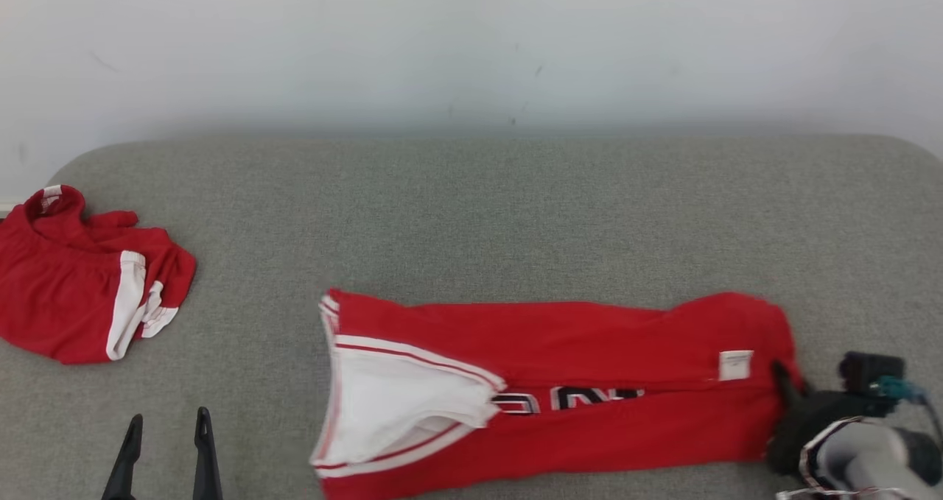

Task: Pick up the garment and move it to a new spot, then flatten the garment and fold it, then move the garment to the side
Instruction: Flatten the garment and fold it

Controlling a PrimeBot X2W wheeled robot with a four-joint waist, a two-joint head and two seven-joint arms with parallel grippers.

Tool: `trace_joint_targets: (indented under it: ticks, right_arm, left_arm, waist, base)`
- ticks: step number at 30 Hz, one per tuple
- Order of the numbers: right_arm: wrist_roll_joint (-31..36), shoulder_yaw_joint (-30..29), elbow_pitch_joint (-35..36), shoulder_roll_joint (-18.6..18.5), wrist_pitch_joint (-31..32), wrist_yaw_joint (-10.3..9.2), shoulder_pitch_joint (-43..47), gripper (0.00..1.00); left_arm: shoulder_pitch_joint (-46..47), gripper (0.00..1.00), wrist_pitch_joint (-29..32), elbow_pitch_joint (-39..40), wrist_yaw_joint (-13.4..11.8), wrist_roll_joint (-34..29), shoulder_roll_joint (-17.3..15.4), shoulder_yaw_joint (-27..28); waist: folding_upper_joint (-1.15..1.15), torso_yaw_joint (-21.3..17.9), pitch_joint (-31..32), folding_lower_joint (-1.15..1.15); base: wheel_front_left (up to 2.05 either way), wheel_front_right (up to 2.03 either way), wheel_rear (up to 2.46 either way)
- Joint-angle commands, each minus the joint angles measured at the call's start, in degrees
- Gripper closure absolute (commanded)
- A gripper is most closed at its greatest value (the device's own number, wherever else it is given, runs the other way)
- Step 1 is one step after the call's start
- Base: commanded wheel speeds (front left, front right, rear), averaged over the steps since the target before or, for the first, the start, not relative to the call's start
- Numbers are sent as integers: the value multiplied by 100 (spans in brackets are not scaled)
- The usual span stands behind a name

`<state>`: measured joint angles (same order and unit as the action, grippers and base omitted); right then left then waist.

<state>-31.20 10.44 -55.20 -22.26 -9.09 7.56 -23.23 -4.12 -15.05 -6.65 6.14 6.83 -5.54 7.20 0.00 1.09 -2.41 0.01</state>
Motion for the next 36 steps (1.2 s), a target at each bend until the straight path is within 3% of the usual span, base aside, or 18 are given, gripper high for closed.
trace_joint_targets:
  ticks: [1,8,12,20,30,36]
  right_arm:
    - [-8,-50,-36,-169,-47,-16,-28,100]
    - [12,-318,-178,-878,-205,-16,-52,100]
    - [128,-352,-36,-949,-190,-16,-30,100]
    - [134,13,1044,-437,-26,-16,54,100]
    - [314,631,2999,303,641,-16,477,100]
    - [437,949,3738,823,1035,-16,704,100]
  left_arm:
    - [-51,0,-17,-8,27,-34,22,16]
    - [-69,0,-17,-44,71,-96,18,103]
    - [-106,0,-17,-5,91,-98,36,193]
    - [-102,0,-17,-27,94,-130,82,247]
    - [24,0,-17,-17,126,-142,92,209]
    - [106,0,-17,-87,137,-107,112,173]
  waist:
    - [0,-14,21,-1]
    - [0,-99,137,-1]
    - [0,-173,157,-1]
    - [0,-277,132,-1]
    - [0,-180,39,-1]
    - [0,-70,-26,-1]
  base:
    - [0,0,0]
    - [0,0,0]
    - [0,0,0]
    - [0,0,0]
    - [0,0,0]
    - [0,0,0]
